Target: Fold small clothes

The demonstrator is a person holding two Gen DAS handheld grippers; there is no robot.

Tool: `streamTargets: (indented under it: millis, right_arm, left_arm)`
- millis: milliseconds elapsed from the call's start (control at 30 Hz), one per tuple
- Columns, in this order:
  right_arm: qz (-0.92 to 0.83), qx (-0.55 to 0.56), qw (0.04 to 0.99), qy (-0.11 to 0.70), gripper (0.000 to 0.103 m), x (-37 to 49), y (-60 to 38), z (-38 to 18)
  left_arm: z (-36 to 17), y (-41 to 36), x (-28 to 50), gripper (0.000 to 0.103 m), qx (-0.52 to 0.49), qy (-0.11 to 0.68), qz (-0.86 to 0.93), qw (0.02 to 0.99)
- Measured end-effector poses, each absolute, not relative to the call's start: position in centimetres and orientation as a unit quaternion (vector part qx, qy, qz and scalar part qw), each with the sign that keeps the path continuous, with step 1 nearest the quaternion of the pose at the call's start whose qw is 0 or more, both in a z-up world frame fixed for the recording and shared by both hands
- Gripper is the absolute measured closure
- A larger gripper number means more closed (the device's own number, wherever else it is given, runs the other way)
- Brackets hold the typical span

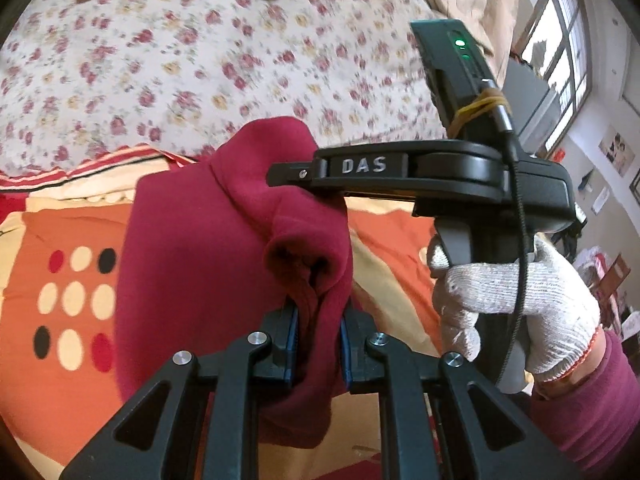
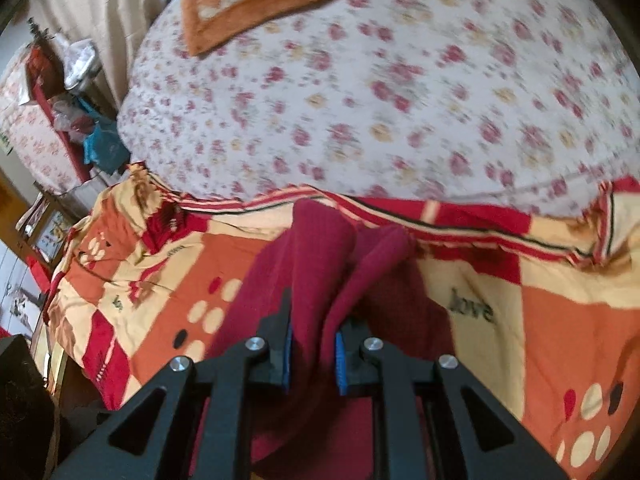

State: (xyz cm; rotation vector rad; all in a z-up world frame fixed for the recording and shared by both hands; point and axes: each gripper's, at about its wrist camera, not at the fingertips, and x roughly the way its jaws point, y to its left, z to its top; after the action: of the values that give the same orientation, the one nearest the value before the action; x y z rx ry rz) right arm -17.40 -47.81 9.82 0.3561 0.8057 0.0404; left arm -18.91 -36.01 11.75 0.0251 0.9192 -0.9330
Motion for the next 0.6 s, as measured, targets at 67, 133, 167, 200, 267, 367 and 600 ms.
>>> streamTargets:
  millis: [67, 133, 167, 200, 267, 367, 600]
  right_arm:
    - [0.007, 0.175, 0.901, 0.398, 0.087, -17.4, -48.7, 8.3]
    - [-0.004, 0.180, 0.895, 0.408, 0.087, -17.3, -49.6, 6.5]
    - [-0.011, 0.183, 0.892, 0.414, 0.087, -17.3, -50.0, 5.4]
    - [-0.018, 0.186, 0.887, 0.422, 0.087, -17.3, -50.5, 4.3]
    - [-0.025, 0.197, 0.882, 0.427, 0.083, -17.5, -51.2, 2.8]
    - [-0.046, 0.208, 0.881, 0.423, 0.071, -18.5, -52.3, 2.6]
    - [-0.015, 0.182, 0.909, 0.374, 0.071, -22.3, -50.0, 7.5]
  left_arm:
    - [10.6, -37.3, -19.0, 0.103, 0.025, 0.437, -0.430, 0.789]
    - [9.5, -38.1, -19.1, 0.103, 0.030, 0.453, -0.427, 0.782]
    - [8.9, -38.5, -19.1, 0.103, 0.031, 0.463, -0.424, 0.778]
    - [8.6, -38.8, -19.1, 0.098, 0.030, 0.472, -0.424, 0.772]
    - [8.8, -38.6, -19.3, 0.092, 0.021, 0.482, -0.438, 0.758]
    - [10.8, -36.8, -20.0, 0.087, 0.018, 0.479, -0.470, 0.741]
    - [13.5, -30.9, -17.7, 0.081, 0.058, 0.427, -0.380, 0.819]
